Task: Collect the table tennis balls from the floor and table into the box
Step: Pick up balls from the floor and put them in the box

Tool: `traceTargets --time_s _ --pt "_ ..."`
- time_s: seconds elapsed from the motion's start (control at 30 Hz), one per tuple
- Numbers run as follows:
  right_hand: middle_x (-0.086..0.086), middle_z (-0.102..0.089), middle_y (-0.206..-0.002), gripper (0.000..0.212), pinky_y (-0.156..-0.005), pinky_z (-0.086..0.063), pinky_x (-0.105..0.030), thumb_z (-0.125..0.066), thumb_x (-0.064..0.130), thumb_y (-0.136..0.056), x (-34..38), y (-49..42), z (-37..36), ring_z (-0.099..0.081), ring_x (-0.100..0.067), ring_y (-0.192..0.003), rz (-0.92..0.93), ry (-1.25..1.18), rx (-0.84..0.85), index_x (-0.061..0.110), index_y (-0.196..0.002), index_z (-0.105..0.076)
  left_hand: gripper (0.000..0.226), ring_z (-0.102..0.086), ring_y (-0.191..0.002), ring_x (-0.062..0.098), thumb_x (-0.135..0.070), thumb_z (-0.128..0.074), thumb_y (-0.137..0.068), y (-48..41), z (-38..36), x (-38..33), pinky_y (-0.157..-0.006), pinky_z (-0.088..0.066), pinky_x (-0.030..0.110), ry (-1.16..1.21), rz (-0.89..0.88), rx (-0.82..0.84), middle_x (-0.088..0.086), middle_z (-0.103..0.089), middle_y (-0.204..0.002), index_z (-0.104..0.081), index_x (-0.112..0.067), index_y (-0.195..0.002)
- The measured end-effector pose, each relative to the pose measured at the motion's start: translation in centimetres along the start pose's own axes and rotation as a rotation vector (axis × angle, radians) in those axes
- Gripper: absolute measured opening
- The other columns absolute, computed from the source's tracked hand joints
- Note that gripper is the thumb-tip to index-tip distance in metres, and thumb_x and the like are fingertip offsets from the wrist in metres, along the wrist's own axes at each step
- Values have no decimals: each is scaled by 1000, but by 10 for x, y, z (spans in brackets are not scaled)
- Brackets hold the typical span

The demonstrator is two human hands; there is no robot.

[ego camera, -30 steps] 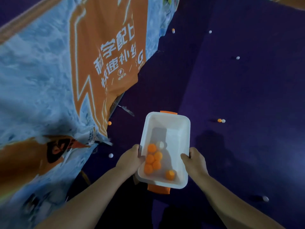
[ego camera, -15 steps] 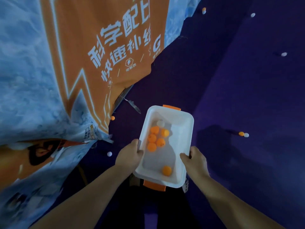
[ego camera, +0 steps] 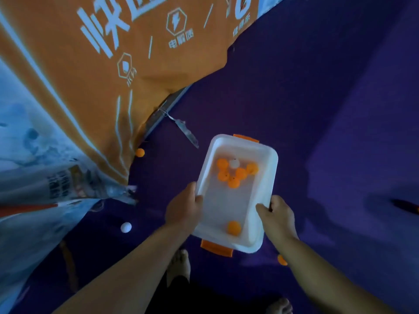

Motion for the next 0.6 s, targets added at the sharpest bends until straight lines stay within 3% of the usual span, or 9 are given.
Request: traceTargets --time_s 0.07,0.17,0.3,0.47,0.6 --pt "-2 -50 -72 17 -50 -36 -26 -54 20 -87 -9 -40 -24 -45 -15 -60 31 0 -15 11 -76 -45 43 -57 -111 30 -24 -41 -97 -38 -21 12 -81 -44 36 -4 -43 -31 10 -60 -126 -42 -12 -139" --pt "0 -56 -79 9 -55 -42 -29 -54 21 -88 -15 -87 -53 -53 -15 -69 99 -4 -46 13 -87 -50 30 -59 -98 35 -20 -43 -96 -84 -43 28 -75 -45 40 25 -91 -94 15 -63 -109 -49 -8 -122" --pt "3 -53 -74 10 -50 -35 -27 -54 20 -87 -19 -134 -82 -49 -11 -64 136 -10 -93 15 -80 -48 27 -61 -91 34 -17 -42 -96 -129 -62 44 -71 -48 42 46 -170 -226 15 -64 -102 -50 -8 -119" --pt "0 -55 -76 7 -53 -41 -27 -53 18 -85 -23 -156 -111 -52 -14 -66 222 -4 -123 12 -82 -51 23 -59 -78 27 -17 -40 -95 -158 -79 66 -61 -42 34 110 -201 -327 7 -61 -87 -53 -8 -112" --pt "1 -54 -78 9 -53 -38 -27 -54 19 -85 -24 -152 -115 -53 -18 -70 235 25 -177 11 -88 -50 21 -62 -90 31 -18 -41 -95 -159 -85 73 -66 -42 35 200 -243 -357 10 -64 -96 -54 -8 -109"
Point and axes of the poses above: each hand's wrist, its own y-axis away from the middle knuckle, its own z-axis out of the back of the hand, x = y × z, the point moved 6 cm from there along -y, towards the middle knuckle
